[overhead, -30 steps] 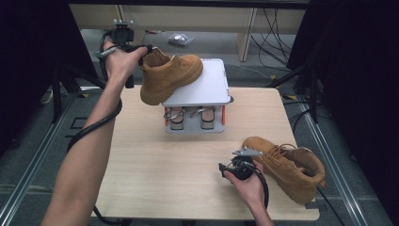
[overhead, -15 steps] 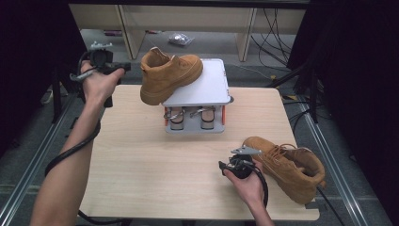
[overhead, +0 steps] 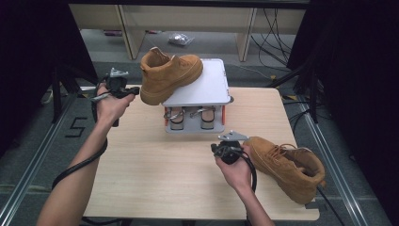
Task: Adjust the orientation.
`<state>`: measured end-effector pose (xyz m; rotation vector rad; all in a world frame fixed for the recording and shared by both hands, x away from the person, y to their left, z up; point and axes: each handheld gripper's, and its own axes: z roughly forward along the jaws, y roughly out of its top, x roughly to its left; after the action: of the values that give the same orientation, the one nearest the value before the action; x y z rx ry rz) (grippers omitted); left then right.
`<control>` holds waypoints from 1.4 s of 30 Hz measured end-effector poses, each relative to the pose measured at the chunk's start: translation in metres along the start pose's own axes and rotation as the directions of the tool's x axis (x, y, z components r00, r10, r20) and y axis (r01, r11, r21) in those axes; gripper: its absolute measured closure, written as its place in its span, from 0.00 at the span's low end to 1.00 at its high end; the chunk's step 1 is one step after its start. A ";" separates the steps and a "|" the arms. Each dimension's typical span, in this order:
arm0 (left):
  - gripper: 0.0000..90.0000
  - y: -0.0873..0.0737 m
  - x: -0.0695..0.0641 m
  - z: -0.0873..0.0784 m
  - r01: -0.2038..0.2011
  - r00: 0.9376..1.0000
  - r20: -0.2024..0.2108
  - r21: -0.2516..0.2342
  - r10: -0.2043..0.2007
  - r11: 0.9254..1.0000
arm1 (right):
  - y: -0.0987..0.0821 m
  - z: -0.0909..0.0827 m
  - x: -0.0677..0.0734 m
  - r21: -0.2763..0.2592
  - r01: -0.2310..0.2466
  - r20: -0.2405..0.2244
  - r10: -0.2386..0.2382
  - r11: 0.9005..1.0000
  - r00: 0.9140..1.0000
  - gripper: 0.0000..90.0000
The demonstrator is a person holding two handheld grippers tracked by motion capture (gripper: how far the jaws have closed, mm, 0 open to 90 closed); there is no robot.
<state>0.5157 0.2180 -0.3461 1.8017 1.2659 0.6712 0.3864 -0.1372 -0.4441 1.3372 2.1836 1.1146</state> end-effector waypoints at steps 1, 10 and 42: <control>1.00 0.000 0.000 0.001 -0.007 1.000 -0.005 0.009 0.007 1.000 | 0.006 0.003 0.003 -0.021 0.010 -0.006 -0.010 1.000 1.000 1.00; 1.00 0.001 0.003 0.006 -0.001 1.000 0.000 -0.005 0.001 1.000 | 0.064 0.019 0.027 -0.103 0.045 -0.030 -0.048 0.994 0.998 1.00; 1.00 0.003 -0.001 0.007 -0.043 0.999 -0.009 -0.005 0.043 0.999 | 0.153 0.076 0.072 -0.199 0.026 -0.037 -0.033 0.980 0.999 1.00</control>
<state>0.5219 0.2144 -0.3471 1.8276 1.2335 0.7070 0.4891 -0.0038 -0.3667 1.2024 2.0494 1.3194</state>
